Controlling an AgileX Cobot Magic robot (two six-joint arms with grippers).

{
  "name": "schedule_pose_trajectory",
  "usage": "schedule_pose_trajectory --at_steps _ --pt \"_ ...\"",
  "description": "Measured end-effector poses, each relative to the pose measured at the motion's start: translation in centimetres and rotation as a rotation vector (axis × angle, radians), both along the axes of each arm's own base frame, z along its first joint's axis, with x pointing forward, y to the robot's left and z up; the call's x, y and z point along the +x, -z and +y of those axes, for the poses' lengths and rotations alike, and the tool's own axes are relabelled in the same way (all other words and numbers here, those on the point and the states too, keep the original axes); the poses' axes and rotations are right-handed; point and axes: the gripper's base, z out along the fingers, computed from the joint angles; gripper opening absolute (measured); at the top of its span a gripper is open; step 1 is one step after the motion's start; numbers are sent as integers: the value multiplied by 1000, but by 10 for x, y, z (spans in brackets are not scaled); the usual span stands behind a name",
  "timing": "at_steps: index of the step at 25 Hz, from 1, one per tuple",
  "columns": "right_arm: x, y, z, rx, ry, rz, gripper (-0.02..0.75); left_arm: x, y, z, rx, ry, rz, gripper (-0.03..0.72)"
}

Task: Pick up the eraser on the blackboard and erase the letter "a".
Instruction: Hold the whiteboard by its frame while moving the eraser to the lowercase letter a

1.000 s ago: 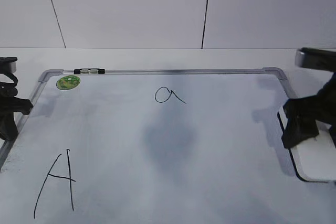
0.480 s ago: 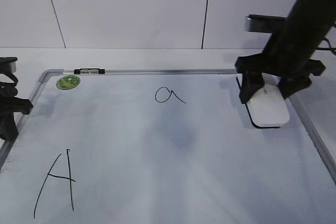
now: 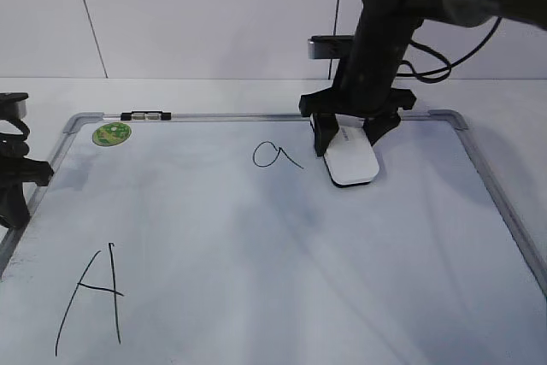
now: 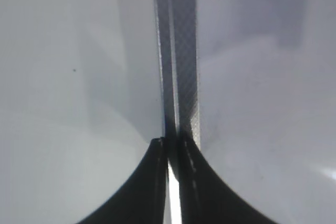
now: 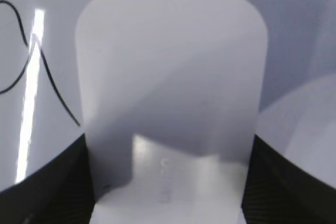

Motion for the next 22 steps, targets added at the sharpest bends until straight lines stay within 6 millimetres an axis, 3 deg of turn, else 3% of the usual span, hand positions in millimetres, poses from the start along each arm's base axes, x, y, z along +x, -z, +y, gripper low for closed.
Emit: schedule_pose_trajectory --at_steps 5,10,14,22 --pt "18 21 8 -7 6 15 547 0 0 0 0 0 0 18" --pt "27 22 15 -6 10 -8 547 0 0 0 0 0 0 18" --pt "22 22 31 -44 -32 -31 547 0 0 0 0 0 0 18" --pt "-11 27 104 -18 -184 -57 547 0 0 0 0 0 0 19"
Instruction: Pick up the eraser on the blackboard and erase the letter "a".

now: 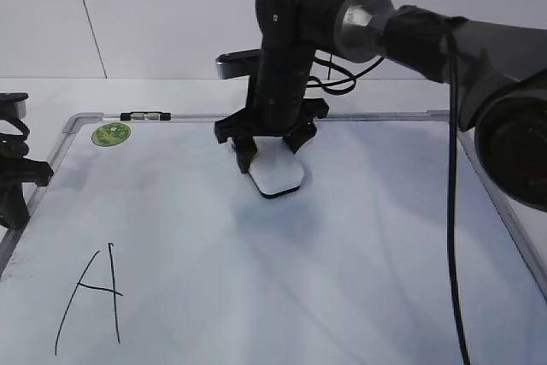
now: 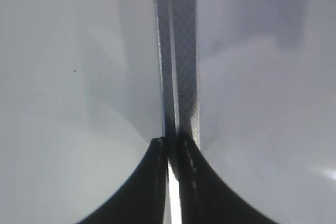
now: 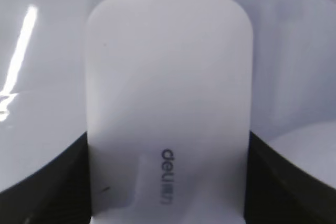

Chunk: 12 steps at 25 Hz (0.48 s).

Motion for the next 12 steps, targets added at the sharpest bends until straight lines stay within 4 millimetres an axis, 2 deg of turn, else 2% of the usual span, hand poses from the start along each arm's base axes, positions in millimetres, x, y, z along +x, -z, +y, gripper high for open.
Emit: schedule_pose_trajectory --at_steps 3,5,12 --pt "-13 0 21 6 -48 -4 547 0 0 0 0 0 0 19" --pt "-17 1 27 6 -61 -3 547 0 0 0 0 0 0 19" --pt "-8 1 14 -8 -19 -15 547 0 1 0 0 0 0 19"
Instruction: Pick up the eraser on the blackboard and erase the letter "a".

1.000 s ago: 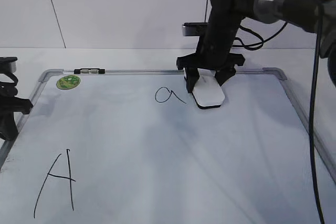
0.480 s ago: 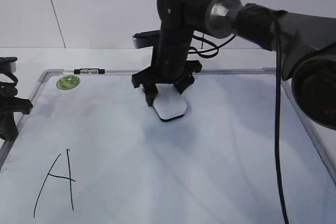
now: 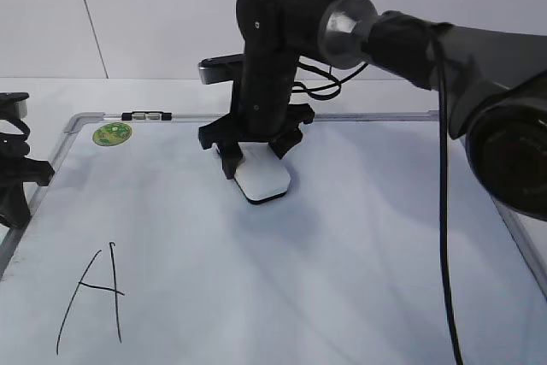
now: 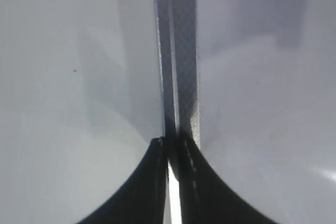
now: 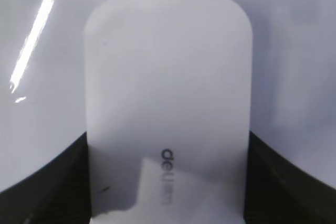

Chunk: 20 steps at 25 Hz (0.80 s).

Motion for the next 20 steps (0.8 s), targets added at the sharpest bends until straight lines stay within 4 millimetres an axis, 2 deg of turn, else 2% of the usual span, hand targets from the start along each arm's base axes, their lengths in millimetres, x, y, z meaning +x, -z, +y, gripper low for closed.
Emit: schedule_pose_trajectory --at_steps 2,8,10,12,16,18,20 --pt "7 0 -11 5 31 1 547 0 0 0 -1 -1 0 19" --pt "40 0 -67 -5 156 -14 547 0 0 0 -1 -1 0 19" --pt "43 0 -75 -5 173 -14 547 0 0 0 -1 -1 -2 19" --pt "43 0 -75 -3 173 -13 547 0 0 0 -1 -1 -2 19" --pt "35 0 -59 -11 135 -18 546 0 0 0 -1 -1 -2 19" --pt "28 0 -44 -25 94 -27 546 0 0 0 2 2 2 19" --pt "12 1 -17 -26 26 -27 546 0 0 0 2 2 3 19"
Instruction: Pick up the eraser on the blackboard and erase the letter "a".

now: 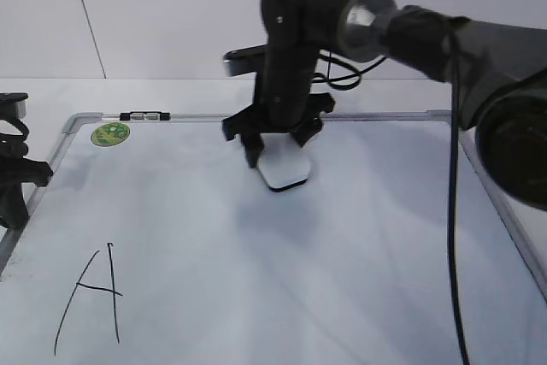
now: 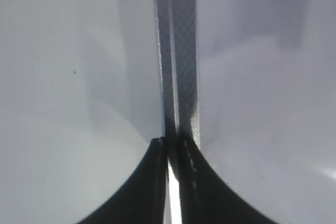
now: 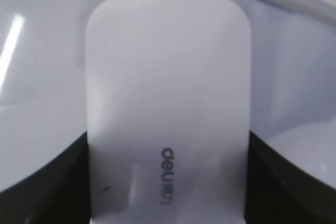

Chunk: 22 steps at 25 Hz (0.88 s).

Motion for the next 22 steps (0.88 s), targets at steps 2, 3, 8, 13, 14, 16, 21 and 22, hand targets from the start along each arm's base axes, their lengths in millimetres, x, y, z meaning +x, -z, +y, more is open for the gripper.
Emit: schedule_pose_trajectory --at_steps 2,3,8,13,14,16,21,22 --pt "-18 0 27 3 -75 3 546 0 0 0 0 0 0 19" --pt "-27 0 39 5 -111 4 546 0 0 0 0 0 0 19" --pt "-34 0 49 2 -146 3 546 0 0 0 0 0 -2 19" --pt "-18 0 27 8 -89 4 545 0 0 0 -3 -3 -5 19" --pt "-11 0 17 10 -62 2 545 1 0 0 -4 -4 -6 19" --pt "3 0 -5 8 -7 -1 546 1 0 0 -4 -4 -6 19" --pt "24 0 -40 19 80 1 545 1 -1 0 -5 -4 -8 19" --pt "24 -1 -41 23 82 1 545 1 -1 0 -5 -4 -8 19"
